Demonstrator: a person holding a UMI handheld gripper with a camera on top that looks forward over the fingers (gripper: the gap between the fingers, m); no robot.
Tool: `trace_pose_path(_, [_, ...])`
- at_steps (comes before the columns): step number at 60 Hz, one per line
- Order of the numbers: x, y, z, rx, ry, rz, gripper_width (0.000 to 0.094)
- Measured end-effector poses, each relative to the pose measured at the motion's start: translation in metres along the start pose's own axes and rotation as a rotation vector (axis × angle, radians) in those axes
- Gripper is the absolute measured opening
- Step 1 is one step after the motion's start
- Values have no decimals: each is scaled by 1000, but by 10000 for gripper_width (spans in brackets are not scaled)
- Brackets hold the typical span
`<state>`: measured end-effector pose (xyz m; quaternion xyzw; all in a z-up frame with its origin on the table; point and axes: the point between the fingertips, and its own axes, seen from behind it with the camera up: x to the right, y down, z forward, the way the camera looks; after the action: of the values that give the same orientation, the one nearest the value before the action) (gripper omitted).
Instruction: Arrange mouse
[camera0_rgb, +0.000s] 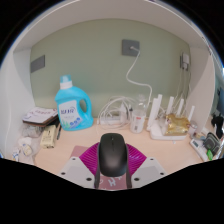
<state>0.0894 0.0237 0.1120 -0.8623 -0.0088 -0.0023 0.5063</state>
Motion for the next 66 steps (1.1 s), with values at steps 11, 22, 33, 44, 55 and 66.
trace_pose_path(11, [-23,88,48,-166,35,-10,371])
trace_pose_path(22, [-35,111,57,-229,22,-7,500])
trace_pose_path(33, [-38,90,27,-218,51,-22,821])
trace_pose_path(44, [-56,61,-39,-181,75,8,856])
trace_pose_path(55, [-71,39,-120,-101,118,-29,850])
trace_pose_path(66, [-81,44,-188,-70,157,-36,847])
